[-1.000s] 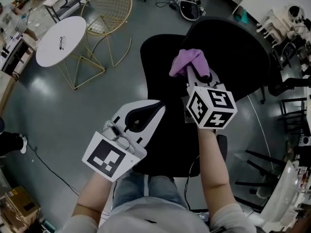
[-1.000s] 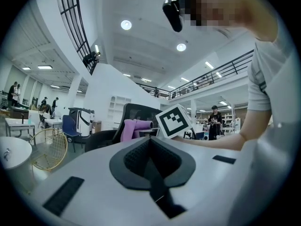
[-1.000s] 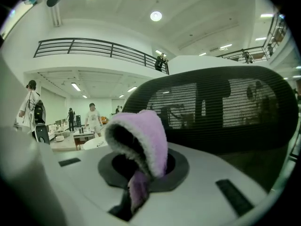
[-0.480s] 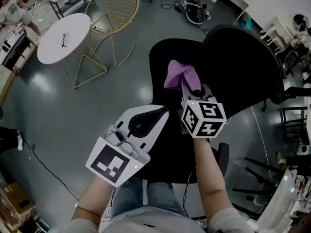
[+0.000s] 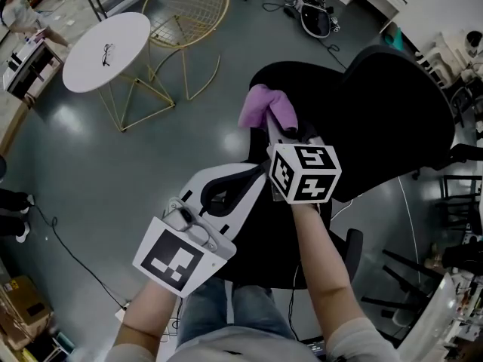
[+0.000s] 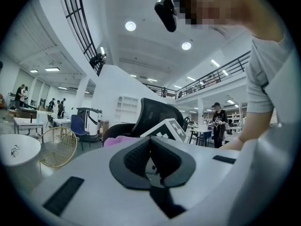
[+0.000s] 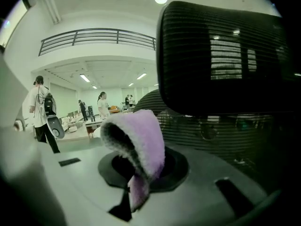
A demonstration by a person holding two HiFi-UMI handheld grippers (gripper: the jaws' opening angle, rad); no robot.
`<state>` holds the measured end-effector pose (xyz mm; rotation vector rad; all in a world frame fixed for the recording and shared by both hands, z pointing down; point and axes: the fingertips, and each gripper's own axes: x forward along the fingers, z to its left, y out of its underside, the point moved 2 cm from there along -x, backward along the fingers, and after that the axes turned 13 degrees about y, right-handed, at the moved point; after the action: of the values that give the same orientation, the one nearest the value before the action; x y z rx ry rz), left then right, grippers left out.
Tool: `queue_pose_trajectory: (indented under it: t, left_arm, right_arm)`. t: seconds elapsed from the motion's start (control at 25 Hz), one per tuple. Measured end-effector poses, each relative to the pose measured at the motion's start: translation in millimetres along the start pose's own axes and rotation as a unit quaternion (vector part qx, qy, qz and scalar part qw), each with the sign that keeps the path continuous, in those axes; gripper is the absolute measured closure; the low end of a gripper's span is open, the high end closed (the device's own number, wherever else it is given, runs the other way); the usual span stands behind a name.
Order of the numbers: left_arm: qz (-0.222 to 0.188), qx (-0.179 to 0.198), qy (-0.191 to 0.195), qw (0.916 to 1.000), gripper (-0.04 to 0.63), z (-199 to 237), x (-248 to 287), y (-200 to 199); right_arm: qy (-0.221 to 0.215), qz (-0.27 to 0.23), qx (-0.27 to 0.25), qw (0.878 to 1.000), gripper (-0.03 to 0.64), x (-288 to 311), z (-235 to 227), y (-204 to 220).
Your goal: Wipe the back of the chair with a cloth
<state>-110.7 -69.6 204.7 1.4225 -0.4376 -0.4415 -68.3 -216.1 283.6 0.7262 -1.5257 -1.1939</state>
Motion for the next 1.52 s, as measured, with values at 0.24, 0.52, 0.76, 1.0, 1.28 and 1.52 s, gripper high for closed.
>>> queue_pose_trajectory:
  t: [0.24, 0.52, 0.76, 1.0, 1.28, 1.52]
  left_arm:
    - [0.005, -0.006, -0.006, 1.0, 0.583, 3.6, -3.5, 4.9]
    - [0.008, -0.011, 0.002, 0.9999, 0.583, -0.3, 5.2, 9.4]
    - [0.012, -0.011, 0.01, 0.9998, 0.583, -2.4, 16.4, 11.4]
    - [0.015, -0.006, 0.026, 0.9995, 0.583, -11.6, 31.1, 11.5]
    - [0.019, -0.006, 0.049, 0.9986, 0.583, -27.1, 59.4, 16.0]
    - [0.023, -0.006, 0.07, 0.9972, 0.583, -41.2, 83.5, 15.8]
  right_arm:
    - [0.004, -0.003, 0.004, 1.0, 0.572, 5.1, 0.7, -1.7]
    - [0.011, -0.005, 0.02, 1.0, 0.571, 4.6, -14.9, -2.7]
    - [0.035, -0.008, 0.042, 0.998, 0.571, 2.9, -44.0, -1.9]
    - [0.062, -0.006, 0.059, 0.996, 0.571, -5.9, -75.5, 3.8]
    - [0.1, -0.009, 0.091, 0.991, 0.571, -22.0, -129.3, 14.4]
    - [0.128, -0.011, 0.11, 0.986, 0.571, -36.8, -167.8, 19.1]
